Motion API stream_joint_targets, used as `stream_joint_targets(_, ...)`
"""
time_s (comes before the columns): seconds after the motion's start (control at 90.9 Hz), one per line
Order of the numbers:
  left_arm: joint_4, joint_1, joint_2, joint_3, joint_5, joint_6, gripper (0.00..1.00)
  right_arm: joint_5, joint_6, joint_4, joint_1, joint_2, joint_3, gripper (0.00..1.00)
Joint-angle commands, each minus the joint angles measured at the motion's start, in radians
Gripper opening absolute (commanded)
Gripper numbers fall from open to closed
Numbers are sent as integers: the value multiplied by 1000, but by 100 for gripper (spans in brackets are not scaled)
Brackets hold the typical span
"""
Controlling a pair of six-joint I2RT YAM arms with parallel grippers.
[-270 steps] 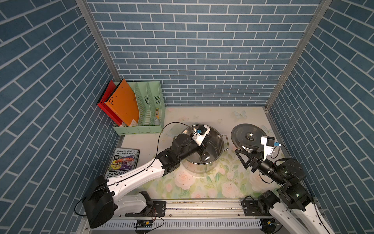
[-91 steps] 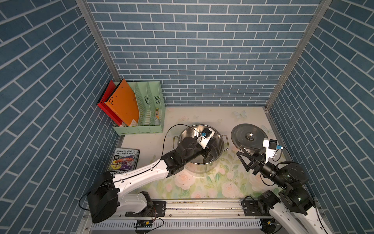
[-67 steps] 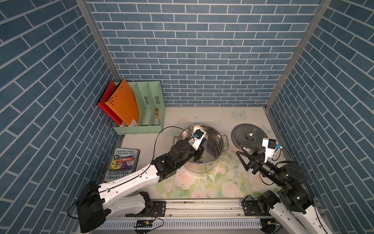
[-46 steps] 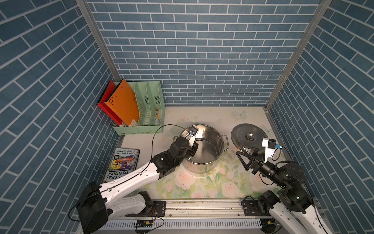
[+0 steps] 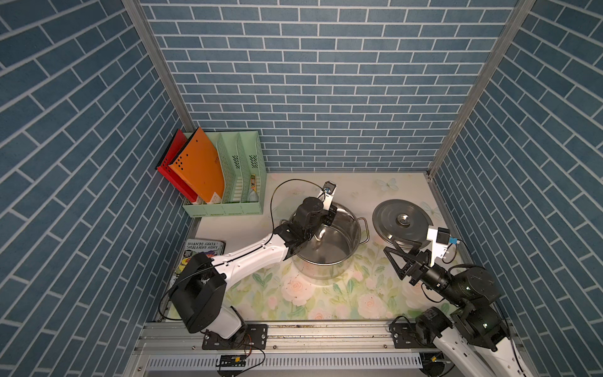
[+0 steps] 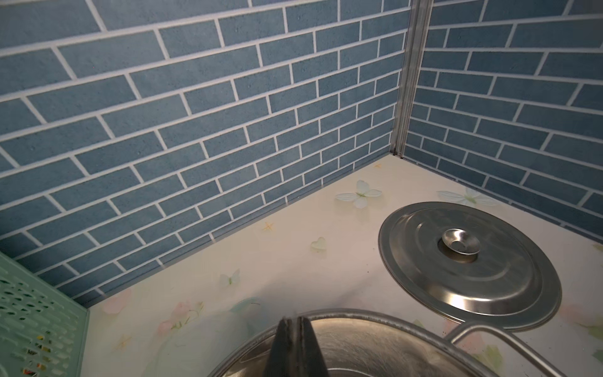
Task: Stir the soup with a spoon
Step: Stir the soup in the pan with a stick.
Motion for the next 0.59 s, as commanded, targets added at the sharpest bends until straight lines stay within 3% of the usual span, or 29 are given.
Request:
stream_joint_targets(0.0,110,3,35,42,87,-22,0,18,4,-40,4,-27,33,82)
stream_joint_targets(0.286,142,-64,41,26,217,-35,0,22,4,-38,5,-32,28,82)
stream_joint_targets(0.583,144,-149,-53,-64,296,-66,0,13,5,-7,5,-8,18,82)
